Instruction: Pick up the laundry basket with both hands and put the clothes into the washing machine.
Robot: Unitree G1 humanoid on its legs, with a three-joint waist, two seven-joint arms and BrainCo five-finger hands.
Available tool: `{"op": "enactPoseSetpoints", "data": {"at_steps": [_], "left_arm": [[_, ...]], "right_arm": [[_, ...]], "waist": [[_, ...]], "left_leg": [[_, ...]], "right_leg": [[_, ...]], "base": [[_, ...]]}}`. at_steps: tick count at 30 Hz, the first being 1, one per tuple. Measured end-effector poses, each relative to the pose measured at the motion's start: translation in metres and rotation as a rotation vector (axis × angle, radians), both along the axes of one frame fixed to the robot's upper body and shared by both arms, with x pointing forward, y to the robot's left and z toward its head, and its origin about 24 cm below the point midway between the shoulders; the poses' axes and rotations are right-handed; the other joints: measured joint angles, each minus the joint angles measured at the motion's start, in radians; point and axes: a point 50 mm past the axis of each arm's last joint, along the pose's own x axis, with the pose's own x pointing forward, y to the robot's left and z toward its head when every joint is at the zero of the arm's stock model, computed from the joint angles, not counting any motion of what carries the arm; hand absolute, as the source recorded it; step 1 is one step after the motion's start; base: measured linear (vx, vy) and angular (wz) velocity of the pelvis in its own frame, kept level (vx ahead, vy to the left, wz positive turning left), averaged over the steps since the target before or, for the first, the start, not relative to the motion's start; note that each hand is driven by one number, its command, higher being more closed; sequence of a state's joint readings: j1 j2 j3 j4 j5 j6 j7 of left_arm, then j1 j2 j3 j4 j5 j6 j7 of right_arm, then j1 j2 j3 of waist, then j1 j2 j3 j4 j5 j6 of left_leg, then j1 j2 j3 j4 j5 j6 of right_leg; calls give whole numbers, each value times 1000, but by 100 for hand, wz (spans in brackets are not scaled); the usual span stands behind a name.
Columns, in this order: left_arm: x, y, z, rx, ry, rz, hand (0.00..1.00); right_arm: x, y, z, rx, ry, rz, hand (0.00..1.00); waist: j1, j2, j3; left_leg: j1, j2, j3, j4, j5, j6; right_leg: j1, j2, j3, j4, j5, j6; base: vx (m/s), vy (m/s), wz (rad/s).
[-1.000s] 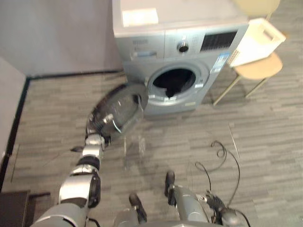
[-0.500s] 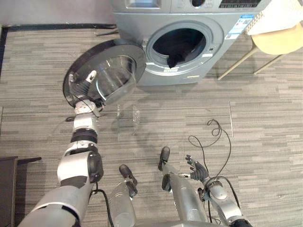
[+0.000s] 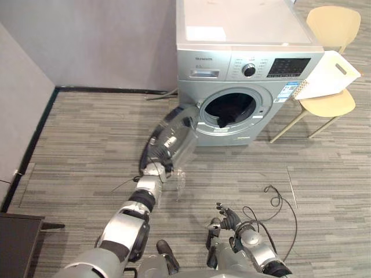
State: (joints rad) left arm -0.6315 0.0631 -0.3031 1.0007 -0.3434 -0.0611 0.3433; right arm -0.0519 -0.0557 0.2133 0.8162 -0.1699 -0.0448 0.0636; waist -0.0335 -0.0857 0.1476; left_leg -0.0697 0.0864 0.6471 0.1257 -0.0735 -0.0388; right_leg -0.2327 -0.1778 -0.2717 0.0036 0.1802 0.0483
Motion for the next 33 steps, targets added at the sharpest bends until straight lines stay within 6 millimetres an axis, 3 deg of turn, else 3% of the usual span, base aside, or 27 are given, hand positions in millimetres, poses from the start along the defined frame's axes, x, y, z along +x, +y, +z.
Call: {"op": "enactPoseSetpoints", "data": {"at_steps": [2,4,5,6,8,11,13,15,20,23,26,27,30,33], "left_arm": [[-13,-31,-7,40,8,-160,0],[-34,-101,4,-4,-49,-524,0],[-40,-118,8,-29,-65,-592,0],[-55,-148,15,-69,-85,-724,0],[-71,-171,25,-103,-132,-866,0],[-83,-180,19,-119,-98,-950,0],[-90,-184,15,-143,-65,-986,0],[-95,-187,13,-157,-47,-1004,0],[-105,-196,19,-190,-57,-1050,0],[-109,-204,35,-242,-116,-1081,0],[-108,-209,63,-321,-232,-1088,0],[-100,-204,73,-351,-279,-1050,0],[-74,-181,76,-340,-317,-928,0],[-59,-152,52,-201,-264,-867,0]], "right_arm": [[-7,-2,-6,-8,41,-7,0],[-18,-5,-14,-14,94,-25,0],[-22,-6,-17,-15,110,-29,0],[-30,-7,-22,-18,148,-35,0],[-36,-11,-25,-19,170,-59,0],[-39,-30,-28,-33,188,-143,0],[-38,-40,-28,-61,191,-150,0],[-40,-47,-29,-82,201,-155,0],[-34,-47,-26,-88,169,-155,0],[-32,-46,-23,-77,142,-152,0],[-33,-49,-22,-60,125,-188,0],[-33,-51,-21,-59,117,-197,0],[-29,-60,-20,-83,111,-197,0],[-25,-75,-19,-129,125,-198,0]], "waist": [[-1,3,-11],[-25,3,-30],[-36,5,-39],[-55,11,-64],[-91,19,-76],[-105,51,-79],[-116,88,-80],[-116,103,-80],[-138,104,-78],[-143,104,-75],[-146,115,-69],[-146,123,-64],[-146,146,-49],[-144,178,-35]], "left_leg": [[8,-30,-1,-19,-7,4],[11,-58,3,-29,-17,20],[11,-62,5,-31,-20,24],[15,-72,13,-44,-22,27],[32,-75,26,-46,-26,32],[46,-67,27,-39,-21,33],[48,-63,-1,-41,-19,29],[49,-61,-19,-41,-19,29],[49,-68,-9,-47,-21,31],[47,-69,46,-45,-41,31],[46,-67,67,-42,-61,17],[44,-66,66,-41,-60,17],[43,-63,40,-32,-53,18],[31,-53,-45,-18,-53,17]], "right_leg": [[1,-26,2,1,4,11],[-4,-54,9,8,10,20],[-7,-57,14,12,10,20],[-16,-66,27,15,10,20],[-14,-65,33,17,10,20],[3,-44,32,6,13,31],[23,-40,16,-2,9,32],[34,-43,2,-8,2,39],[23,-48,13,1,-3,46],[-12,-43,67,9,-3,47],[-20,-39,89,-6,-2,47],[-18,-36,88,-12,2,49],[8,-26,68,-45,14,51],[32,-21,31,-65,13,51]], "base": [[-65,188,10],[-27,171,0],[21,140,-15],[51,100,-16],[95,64,-36],[103,-29,-13],[85,-49,28],[43,-26,23],[-9,6,-3],[-32,38,-51],[19,18,-27],[37,-18,-1],[54,-32,19],[53,-48,30]]}}
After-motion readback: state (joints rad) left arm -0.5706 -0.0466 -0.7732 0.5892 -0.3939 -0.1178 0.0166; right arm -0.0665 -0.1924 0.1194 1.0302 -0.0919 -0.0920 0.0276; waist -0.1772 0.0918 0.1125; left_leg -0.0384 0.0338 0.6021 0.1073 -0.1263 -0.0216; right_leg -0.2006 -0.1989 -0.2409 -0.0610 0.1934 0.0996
